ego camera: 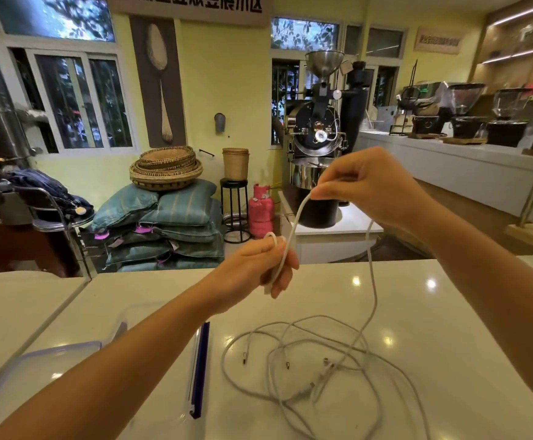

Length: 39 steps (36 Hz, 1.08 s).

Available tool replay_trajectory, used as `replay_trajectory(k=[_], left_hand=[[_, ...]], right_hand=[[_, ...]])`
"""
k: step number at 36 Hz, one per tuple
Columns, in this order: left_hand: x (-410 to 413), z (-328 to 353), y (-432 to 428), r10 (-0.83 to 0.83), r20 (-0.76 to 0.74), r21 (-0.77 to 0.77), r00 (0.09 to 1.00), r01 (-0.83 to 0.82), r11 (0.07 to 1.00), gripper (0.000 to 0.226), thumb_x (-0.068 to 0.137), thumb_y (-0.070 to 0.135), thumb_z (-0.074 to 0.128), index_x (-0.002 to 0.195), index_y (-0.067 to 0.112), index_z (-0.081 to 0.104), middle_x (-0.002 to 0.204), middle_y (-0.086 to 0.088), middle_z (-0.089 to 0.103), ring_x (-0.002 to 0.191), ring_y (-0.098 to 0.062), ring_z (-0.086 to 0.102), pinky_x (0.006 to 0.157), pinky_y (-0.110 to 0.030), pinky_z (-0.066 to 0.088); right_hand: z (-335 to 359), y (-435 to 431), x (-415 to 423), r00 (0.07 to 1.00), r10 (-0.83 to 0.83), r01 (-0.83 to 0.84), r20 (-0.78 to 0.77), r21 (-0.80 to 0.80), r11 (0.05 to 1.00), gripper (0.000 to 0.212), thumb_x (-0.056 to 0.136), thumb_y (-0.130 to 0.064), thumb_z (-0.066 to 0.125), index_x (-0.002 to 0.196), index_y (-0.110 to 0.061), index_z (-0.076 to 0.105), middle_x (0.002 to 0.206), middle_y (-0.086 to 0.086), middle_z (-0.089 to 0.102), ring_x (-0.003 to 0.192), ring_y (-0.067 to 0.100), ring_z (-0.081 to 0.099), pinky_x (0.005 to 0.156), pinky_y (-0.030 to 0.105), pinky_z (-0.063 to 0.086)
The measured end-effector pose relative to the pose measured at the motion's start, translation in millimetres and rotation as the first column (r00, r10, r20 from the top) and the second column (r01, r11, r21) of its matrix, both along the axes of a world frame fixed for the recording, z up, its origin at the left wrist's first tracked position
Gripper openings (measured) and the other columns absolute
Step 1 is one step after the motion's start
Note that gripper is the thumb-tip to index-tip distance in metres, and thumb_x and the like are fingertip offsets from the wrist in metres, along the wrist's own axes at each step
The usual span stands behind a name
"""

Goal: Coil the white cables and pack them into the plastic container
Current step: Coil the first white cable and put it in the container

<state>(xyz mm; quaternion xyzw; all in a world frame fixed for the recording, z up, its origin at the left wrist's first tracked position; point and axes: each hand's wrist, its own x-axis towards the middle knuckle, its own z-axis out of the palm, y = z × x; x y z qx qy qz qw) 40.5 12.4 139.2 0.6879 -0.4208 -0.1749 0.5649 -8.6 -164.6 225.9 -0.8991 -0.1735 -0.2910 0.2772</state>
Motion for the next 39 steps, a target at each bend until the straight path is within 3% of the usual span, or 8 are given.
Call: replay_trajectory(k=[7,12,15,17,20,26,31,39], left_hand=[[-19,8,-4,-0.213,-0.133,-0.129,0.968,0.196,0.972,0.031,0.088,0.025,0.032,0.077,0.013,0.058,0.051,0.007,0.054,0.047,-0.007,0.046,0.056,-0.028,0.033],[-30,26,-15,-0.341,-0.188,-0.244,0.921,0.293,0.924,0.031,0.088,0.019,0.034,0.071,0.014,0.059,0.051,0.007,0.052,0.046,-0.006,0.047,0.051,-0.020,0.041],[-30,36,-22,-0.281,-0.177,-0.308,0.943,0.218,0.926,0.025,0.087,0.020,0.036,0.071,0.010,0.052,0.050,0.006,0.052,0.044,-0.006,0.048,0.048,-0.017,0.043],[-22,42,-27,-0.185,-0.162,-0.337,0.969,0.122,0.934,0.030,0.093,0.019,0.034,0.070,0.011,0.051,0.049,0.007,0.052,0.044,-0.006,0.047,0.046,-0.015,0.042],[-4,48,-29,-0.014,-0.088,-0.345,0.996,-0.017,0.938,0.033,0.096,0.017,0.030,0.070,0.014,0.050,0.048,0.007,0.053,0.045,-0.005,0.046,0.049,-0.017,0.042],[27,46,-23,0.276,0.028,-0.344,0.961,-0.250,0.905,0.033,0.098,0.013,0.027,0.073,0.014,0.048,0.059,0.002,0.056,0.047,-0.003,0.052,0.052,-0.013,0.045],[35,41,-20,0.390,0.167,-0.295,0.906,-0.332,0.896,0.031,0.097,0.009,0.030,0.072,0.012,0.047,0.064,-0.003,0.053,0.044,0.003,0.053,0.049,-0.008,0.044],[35,16,-20,0.359,0.410,-0.037,0.839,-0.378,0.925,0.034,0.097,0.012,0.033,0.065,0.019,0.043,0.065,0.004,0.049,0.053,0.000,0.048,0.056,-0.011,0.043]], right_hand=[[-15,-19,41,0.984,0.151,-0.100,-0.096,0.407,0.908,0.013,0.077,-0.009,0.066,0.066,-0.015,0.063,0.057,-0.008,0.060,0.056,0.006,0.053,0.056,0.011,0.044],[-53,-5,58,0.908,0.397,-0.179,-0.137,0.729,0.661,0.038,0.088,0.000,0.049,0.058,-0.016,0.067,0.042,-0.011,0.061,0.040,-0.003,0.055,0.042,0.007,0.043],[-79,19,62,0.823,0.547,-0.173,-0.150,0.852,0.494,0.056,0.092,-0.006,0.040,0.045,-0.018,0.068,0.037,-0.007,0.057,0.037,-0.001,0.054,0.040,0.011,0.044],[-94,38,59,0.844,0.508,-0.074,-0.171,0.901,0.427,0.048,0.093,-0.023,0.039,0.054,-0.010,0.064,0.042,-0.008,0.052,0.045,0.004,0.047,0.046,0.016,0.039],[-114,58,46,0.831,0.464,0.000,-0.306,0.835,0.551,0.031,0.093,-0.020,0.044,0.065,-0.009,0.052,0.050,-0.007,0.049,0.049,0.006,0.037,0.047,0.017,0.030],[-117,65,18,0.812,0.376,0.005,-0.446,0.651,0.759,0.021,0.093,-0.023,0.047,0.084,-0.029,0.066,0.045,-0.010,0.047,0.040,0.001,0.035,0.043,0.014,0.028],[-95,53,0,0.819,0.237,-0.003,-0.523,0.408,0.913,0.025,0.094,-0.018,0.045,0.103,-0.012,0.067,0.042,-0.012,0.047,0.035,-0.002,0.038,0.041,0.005,0.030],[-27,36,-24,0.841,0.055,-0.114,-0.539,-0.076,0.991,0.017,0.091,-0.022,0.048,0.088,-0.017,0.064,0.060,-0.009,0.046,0.052,0.002,0.040,0.050,0.012,0.036]])
